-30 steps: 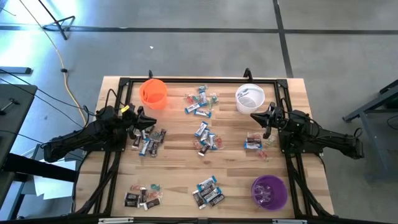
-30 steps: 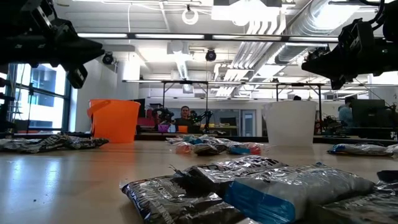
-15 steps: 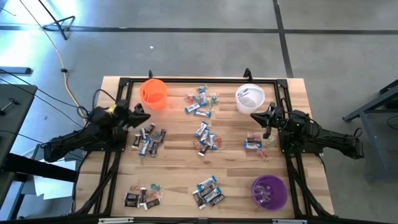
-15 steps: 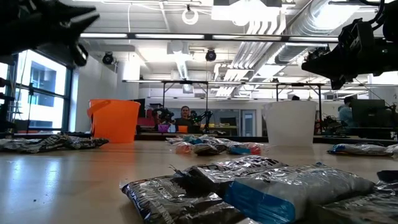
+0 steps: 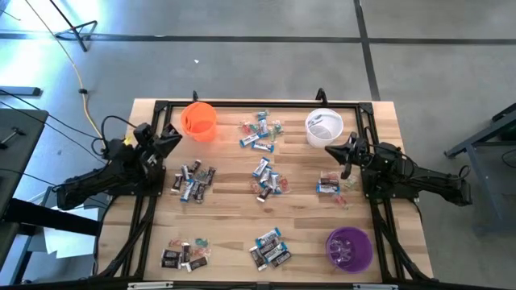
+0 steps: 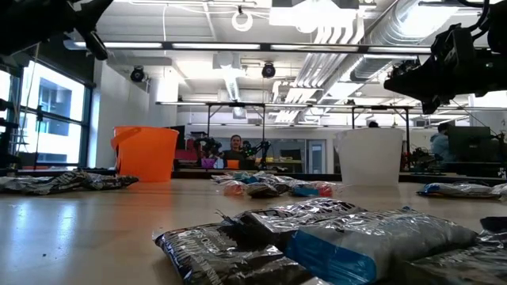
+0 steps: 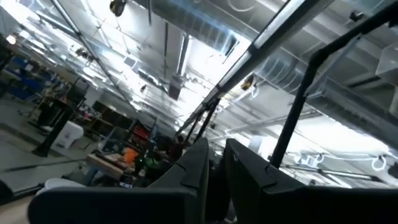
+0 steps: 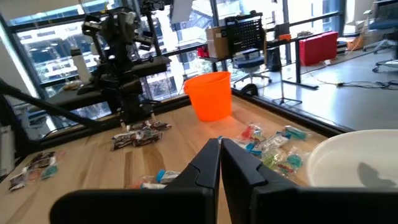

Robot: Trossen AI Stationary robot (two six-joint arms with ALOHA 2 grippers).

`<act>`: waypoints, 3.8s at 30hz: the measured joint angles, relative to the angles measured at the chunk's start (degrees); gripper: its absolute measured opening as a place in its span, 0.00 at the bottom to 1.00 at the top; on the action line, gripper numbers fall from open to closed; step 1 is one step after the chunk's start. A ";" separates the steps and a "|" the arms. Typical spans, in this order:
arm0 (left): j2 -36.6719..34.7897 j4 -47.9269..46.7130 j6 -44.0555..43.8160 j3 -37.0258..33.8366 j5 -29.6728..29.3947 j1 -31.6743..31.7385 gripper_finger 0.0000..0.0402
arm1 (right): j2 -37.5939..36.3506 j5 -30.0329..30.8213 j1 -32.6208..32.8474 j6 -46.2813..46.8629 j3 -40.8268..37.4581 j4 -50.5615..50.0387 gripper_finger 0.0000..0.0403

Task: Sort candy
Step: Put the brown chocolate into the orange bucket

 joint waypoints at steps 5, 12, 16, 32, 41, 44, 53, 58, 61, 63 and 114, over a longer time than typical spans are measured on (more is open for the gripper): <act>0.02 -0.82 -0.40 -0.02 -1.59 0.00 0.10 | 0.02 0.03 0.00 0.70 -0.02 0.24 0.02; 0.02 -7.73 -1.09 -0.02 -7.34 0.00 0.10 | 0.02 2.94 0.00 8.07 -0.02 0.69 0.02; 0.01 -11.05 -1.70 -0.02 -10.17 0.00 0.10 | 0.00 7.24 0.00 10.18 -0.02 1.33 0.02; 0.02 -12.26 -1.65 -0.04 -12.42 0.00 0.10 | 0.02 10.33 0.00 16.39 -0.02 8.23 0.02; 0.02 -12.28 -1.91 -0.04 -13.18 0.00 0.10 | 0.04 8.91 0.00 29.23 -0.02 9.04 0.02; 0.02 -11.63 -4.17 -0.07 -14.75 0.00 0.10 | 0.10 5.29 0.01 32.04 0.71 8.41 0.02; 0.03 -6.51 1.32 4.72 -14.54 0.02 0.10 | 5.50 4.55 0.04 25.79 18.86 -2.97 0.02; 2.37 -6.56 8.62 12.08 -12.85 0.02 0.10 | 16.00 5.58 0.04 22.75 31.91 -15.01 0.02; 5.55 -8.08 12.74 17.32 -11.16 0.02 0.10 | 23.48 5.58 0.04 20.35 39.43 -21.01 0.02; 8.18 -11.42 14.58 21.24 -10.90 0.01 0.10 | 28.37 5.59 0.04 19.52 44.32 -25.78 0.02; 58.34 -100.43 41.26 66.89 -12.53 -2.76 0.10 | 59.02 15.08 0.00 3.91 81.05 -90.74 0.02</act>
